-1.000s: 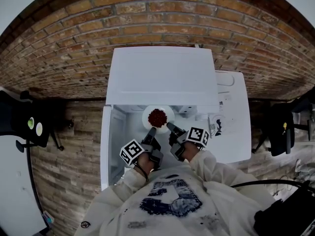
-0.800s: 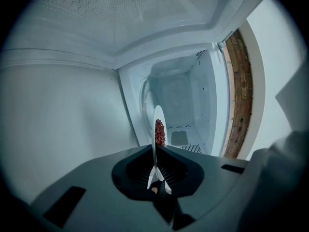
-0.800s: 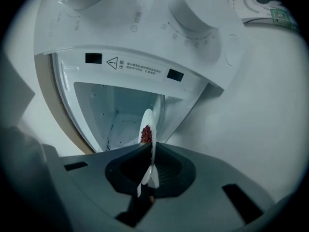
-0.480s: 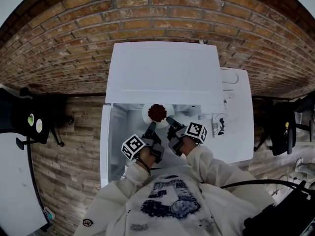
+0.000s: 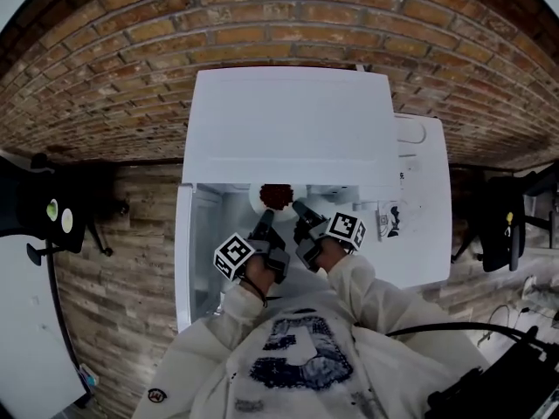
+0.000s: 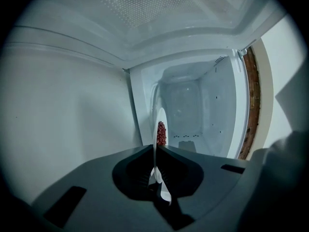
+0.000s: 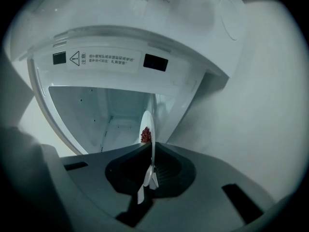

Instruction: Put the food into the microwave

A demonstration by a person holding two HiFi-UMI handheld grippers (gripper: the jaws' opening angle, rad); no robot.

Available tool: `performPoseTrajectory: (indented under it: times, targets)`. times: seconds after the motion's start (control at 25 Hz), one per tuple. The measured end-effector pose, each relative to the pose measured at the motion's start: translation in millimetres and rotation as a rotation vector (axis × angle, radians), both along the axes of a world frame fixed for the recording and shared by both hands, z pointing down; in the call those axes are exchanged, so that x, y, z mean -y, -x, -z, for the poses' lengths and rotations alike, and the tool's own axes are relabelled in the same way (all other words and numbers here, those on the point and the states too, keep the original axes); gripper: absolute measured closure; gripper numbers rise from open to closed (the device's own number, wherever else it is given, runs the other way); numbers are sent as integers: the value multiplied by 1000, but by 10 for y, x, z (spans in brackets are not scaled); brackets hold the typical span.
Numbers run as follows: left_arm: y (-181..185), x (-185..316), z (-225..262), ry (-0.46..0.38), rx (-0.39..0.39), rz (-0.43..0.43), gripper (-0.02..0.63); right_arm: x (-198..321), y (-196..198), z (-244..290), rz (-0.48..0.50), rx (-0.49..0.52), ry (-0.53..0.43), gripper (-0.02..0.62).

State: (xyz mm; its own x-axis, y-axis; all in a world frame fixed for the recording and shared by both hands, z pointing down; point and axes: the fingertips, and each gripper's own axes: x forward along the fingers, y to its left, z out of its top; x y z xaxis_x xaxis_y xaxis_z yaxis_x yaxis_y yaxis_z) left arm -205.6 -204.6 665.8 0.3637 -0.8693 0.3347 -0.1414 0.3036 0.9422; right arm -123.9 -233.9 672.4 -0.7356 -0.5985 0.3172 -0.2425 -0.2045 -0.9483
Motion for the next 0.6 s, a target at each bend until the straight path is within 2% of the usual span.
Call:
performPoseTrajectory:
  times: [0.6]
  targets:
    - [49, 193, -33, -2, -11, 4, 584, 187, 44, 1, -26, -8, -8, 569]
